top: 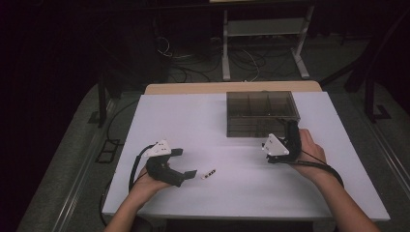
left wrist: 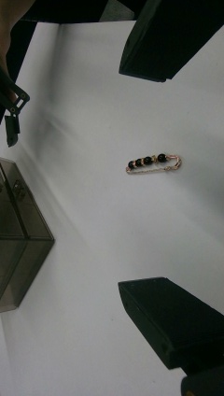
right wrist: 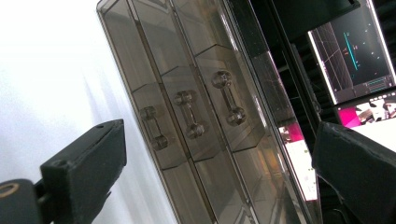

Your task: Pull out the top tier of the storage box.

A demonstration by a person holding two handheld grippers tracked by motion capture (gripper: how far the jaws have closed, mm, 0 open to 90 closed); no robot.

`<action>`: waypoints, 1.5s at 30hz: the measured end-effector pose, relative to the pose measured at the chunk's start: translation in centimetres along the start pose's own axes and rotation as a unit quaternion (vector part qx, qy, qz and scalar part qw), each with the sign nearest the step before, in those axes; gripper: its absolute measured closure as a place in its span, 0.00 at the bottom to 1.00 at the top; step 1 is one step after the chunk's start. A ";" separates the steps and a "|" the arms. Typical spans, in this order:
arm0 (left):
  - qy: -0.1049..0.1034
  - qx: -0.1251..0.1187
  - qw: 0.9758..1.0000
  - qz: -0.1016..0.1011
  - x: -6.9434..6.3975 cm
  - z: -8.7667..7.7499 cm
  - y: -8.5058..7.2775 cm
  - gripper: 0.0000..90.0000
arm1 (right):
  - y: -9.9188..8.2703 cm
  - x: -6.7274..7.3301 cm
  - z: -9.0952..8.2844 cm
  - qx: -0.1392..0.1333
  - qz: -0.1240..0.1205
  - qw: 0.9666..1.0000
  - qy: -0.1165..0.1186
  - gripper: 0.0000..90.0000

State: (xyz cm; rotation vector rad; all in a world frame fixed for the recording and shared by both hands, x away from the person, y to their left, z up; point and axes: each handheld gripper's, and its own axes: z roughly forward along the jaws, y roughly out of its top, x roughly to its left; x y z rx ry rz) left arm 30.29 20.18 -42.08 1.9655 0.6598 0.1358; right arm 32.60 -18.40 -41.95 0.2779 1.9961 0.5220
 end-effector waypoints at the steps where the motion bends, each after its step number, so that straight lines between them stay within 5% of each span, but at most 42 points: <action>1: 0.000 0.000 1.000 0.000 0.0 0.0 0.0 0.00 | 0.0 0.0 0.0 0.000 -0.001 1.000 -0.001 0.03; 45: 0.001 0.000 1.000 0.001 0.0 0.0 0.0 0.00 | 0.4 0.9 0.1 0.022 -0.089 0.995 -0.045 0.03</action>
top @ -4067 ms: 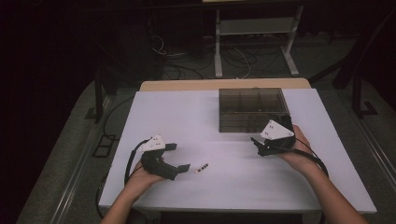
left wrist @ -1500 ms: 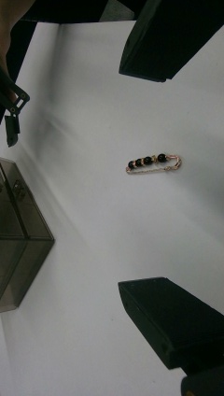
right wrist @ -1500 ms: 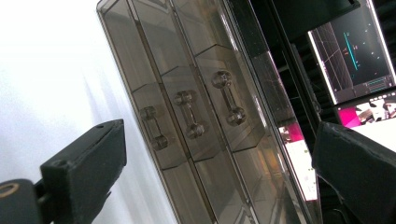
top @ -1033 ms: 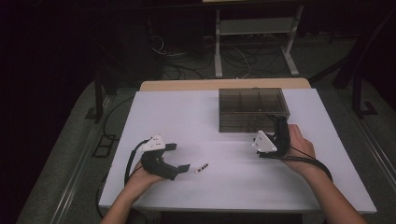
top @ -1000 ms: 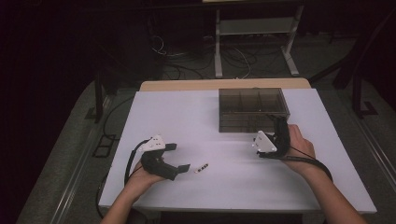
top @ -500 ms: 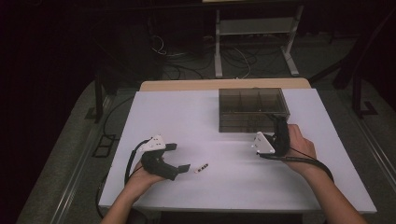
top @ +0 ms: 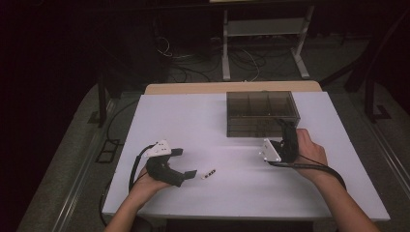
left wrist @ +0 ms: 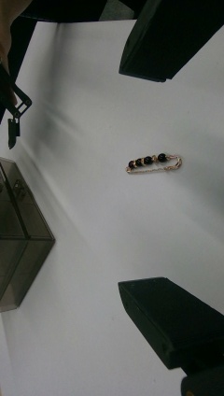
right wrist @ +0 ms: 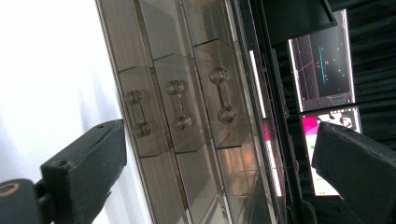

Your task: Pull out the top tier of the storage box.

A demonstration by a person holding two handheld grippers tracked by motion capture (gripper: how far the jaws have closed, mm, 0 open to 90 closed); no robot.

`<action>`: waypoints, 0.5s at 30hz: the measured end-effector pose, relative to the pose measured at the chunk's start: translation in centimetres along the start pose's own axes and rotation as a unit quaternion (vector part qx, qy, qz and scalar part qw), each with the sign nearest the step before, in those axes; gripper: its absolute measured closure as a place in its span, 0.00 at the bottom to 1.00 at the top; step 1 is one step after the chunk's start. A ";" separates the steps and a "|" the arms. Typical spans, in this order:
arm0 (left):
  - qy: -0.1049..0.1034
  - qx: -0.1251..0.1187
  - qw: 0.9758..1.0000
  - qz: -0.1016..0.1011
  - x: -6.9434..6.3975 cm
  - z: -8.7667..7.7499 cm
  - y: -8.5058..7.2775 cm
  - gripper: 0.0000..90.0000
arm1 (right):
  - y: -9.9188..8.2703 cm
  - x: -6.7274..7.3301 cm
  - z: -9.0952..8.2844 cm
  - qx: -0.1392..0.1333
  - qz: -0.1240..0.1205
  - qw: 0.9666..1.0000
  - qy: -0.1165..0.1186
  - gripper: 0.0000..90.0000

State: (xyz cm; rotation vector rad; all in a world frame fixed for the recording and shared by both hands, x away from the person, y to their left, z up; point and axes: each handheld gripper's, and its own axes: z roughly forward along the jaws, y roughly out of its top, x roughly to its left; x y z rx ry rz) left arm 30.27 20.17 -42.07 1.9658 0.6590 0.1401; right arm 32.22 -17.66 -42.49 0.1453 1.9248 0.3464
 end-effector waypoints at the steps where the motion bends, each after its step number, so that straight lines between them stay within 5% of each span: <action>1: 0.000 0.000 1.000 0.000 0.0 0.0 0.0 0.00 | 0.0 0.0 0.0 -0.001 -0.002 1.000 -0.001 0.03; 15: 0.001 0.000 1.000 0.000 0.0 0.0 0.0 0.00 | 0.3 0.5 0.1 0.003 -0.031 0.999 -0.013 0.03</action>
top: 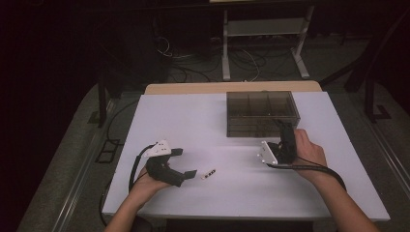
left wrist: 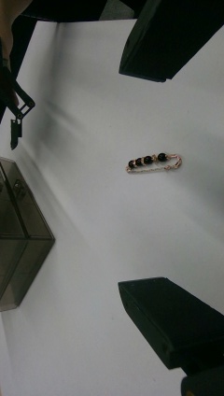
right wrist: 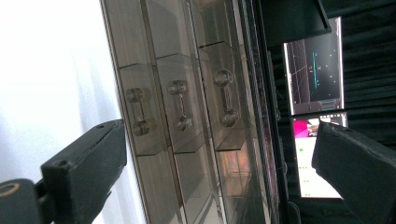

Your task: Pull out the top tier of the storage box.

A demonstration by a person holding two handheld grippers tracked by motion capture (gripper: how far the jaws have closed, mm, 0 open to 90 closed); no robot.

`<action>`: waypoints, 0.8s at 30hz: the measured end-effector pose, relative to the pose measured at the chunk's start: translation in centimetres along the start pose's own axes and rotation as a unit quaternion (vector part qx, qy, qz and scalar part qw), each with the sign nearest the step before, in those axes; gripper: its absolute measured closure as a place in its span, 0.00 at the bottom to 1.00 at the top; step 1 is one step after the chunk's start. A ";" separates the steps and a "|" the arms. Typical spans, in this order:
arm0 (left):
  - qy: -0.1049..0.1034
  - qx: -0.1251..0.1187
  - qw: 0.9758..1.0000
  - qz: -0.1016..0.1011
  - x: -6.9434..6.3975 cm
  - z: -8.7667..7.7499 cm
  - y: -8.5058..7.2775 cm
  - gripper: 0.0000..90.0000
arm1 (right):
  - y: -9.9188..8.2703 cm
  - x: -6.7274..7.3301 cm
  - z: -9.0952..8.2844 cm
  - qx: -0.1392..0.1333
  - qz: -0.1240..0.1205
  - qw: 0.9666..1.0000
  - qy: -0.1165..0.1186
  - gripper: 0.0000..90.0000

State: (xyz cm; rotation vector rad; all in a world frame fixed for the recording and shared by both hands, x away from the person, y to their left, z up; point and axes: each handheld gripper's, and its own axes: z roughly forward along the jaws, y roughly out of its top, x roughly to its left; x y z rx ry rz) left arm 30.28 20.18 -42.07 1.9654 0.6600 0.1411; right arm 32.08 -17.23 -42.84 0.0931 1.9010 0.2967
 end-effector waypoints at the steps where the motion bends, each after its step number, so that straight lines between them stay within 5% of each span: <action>1: 0.000 0.000 1.000 0.000 0.0 0.0 0.0 0.00 | 0.0 0.0 0.0 0.001 -0.002 1.000 0.000 0.03; 5: 0.001 0.000 1.000 0.000 0.0 0.0 0.0 0.00 | 0.0 0.2 0.1 0.005 -0.011 1.000 -0.007 0.03; 7: 0.001 0.000 1.000 0.000 0.0 0.0 0.0 0.00 | 0.0 0.2 -0.1 0.002 -0.022 1.000 -0.009 0.22; 14: 0.001 -0.001 1.000 -0.001 0.0 0.0 0.0 0.00 | 0.2 0.3 -0.1 0.002 -0.033 0.999 -0.019 0.23; 24: 0.002 0.000 1.000 0.000 0.0 0.0 0.0 0.00 | 0.4 0.3 0.1 0.003 -0.045 0.998 -0.031 0.40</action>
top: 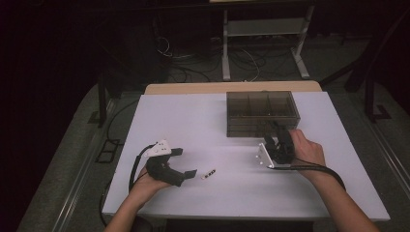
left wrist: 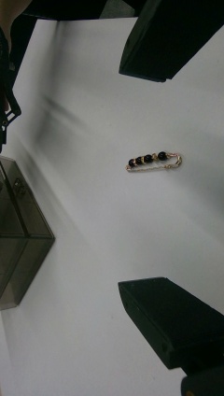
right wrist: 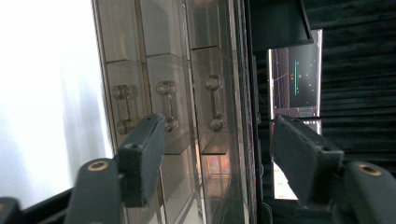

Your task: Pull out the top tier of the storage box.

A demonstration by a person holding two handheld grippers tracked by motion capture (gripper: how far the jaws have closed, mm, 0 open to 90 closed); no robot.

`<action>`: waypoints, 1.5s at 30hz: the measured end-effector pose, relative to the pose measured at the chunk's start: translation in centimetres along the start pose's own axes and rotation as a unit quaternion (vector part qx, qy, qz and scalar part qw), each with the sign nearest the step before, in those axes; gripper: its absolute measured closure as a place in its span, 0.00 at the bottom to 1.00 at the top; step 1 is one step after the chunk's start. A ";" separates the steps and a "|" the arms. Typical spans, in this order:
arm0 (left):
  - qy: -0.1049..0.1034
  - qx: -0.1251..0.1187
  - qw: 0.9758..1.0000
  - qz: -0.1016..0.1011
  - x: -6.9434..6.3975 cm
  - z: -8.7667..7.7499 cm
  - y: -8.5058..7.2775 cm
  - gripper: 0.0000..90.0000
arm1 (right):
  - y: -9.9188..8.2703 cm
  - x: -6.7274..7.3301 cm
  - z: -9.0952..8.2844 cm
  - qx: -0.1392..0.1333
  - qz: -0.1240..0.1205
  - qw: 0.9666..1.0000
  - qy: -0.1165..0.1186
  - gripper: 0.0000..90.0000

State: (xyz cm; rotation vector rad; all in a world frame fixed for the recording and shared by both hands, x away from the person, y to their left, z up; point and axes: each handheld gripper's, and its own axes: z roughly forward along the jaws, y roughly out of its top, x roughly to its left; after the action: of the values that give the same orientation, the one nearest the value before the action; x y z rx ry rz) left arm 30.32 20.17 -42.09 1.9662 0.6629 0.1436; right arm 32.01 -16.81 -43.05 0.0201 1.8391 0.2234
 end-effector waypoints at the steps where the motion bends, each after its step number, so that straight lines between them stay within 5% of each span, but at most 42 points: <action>1: 0.000 0.000 1.000 0.000 0.0 0.0 0.0 0.00 | 0.0 0.0 0.0 0.001 -0.002 1.000 -0.001 0.41; 24: 0.001 -0.001 1.000 0.001 0.0 0.0 0.0 0.00 | 0.0 -0.1 0.6 0.015 -0.016 1.000 -0.008 0.68; 45: 0.003 0.000 1.000 0.001 0.0 0.0 0.0 0.00 | 0.2 0.2 2.2 0.027 -0.037 0.999 -0.001 0.80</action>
State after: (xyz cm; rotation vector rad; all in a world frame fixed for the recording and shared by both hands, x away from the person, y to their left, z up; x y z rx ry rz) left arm 30.32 20.20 -42.07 1.9662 0.6645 0.1500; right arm 34.06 -16.26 -43.74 -0.0100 1.8398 0.1219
